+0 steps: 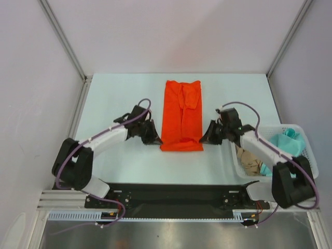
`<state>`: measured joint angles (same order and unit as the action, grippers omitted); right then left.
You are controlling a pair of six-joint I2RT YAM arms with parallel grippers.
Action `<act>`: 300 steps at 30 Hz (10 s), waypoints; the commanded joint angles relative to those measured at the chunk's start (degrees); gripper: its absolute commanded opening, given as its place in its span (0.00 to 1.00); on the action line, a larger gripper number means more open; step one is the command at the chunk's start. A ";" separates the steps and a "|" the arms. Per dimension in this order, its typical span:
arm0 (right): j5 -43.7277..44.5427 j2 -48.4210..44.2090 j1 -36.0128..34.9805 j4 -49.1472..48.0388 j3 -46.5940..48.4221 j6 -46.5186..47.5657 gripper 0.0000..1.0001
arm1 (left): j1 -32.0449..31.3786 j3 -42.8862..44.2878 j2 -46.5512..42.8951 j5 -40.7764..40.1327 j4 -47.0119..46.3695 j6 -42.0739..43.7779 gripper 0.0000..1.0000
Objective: Fold and stack the t-shirts
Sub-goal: Fold the tshirt
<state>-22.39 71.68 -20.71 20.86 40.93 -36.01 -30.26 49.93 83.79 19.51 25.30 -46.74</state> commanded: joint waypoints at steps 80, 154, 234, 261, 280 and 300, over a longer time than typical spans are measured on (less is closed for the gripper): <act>22.39 48.29 -6.98 13.77 54.96 8.94 0.36 | 2.40 50.08 39.61 2.20 7.49 15.81 0.15; -15.85 49.61 8.31 27.65 39.05 24.75 0.00 | 7.76 25.39 37.33 6.95 5.90 25.38 0.05; -5.12 38.36 7.52 7.97 24.64 12.63 0.36 | 10.31 20.20 35.22 1.15 3.88 8.95 0.14; 2.17 1.64 -9.69 8.31 -7.59 1.32 0.00 | -2.95 -20.29 -8.43 -5.88 1.68 -0.89 0.00; 7.28 -13.26 -14.11 18.78 -3.76 -4.52 0.00 | -9.74 -8.99 -20.43 -8.08 15.39 -6.62 0.00; -6.17 20.40 3.12 18.95 28.31 12.80 0.00 | 5.21 19.92 4.78 -5.45 15.66 4.90 0.00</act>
<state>-25.43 87.74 -19.05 39.31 64.66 -26.61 -26.65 65.14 85.67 13.72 40.64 -44.69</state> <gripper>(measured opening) 0.020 0.009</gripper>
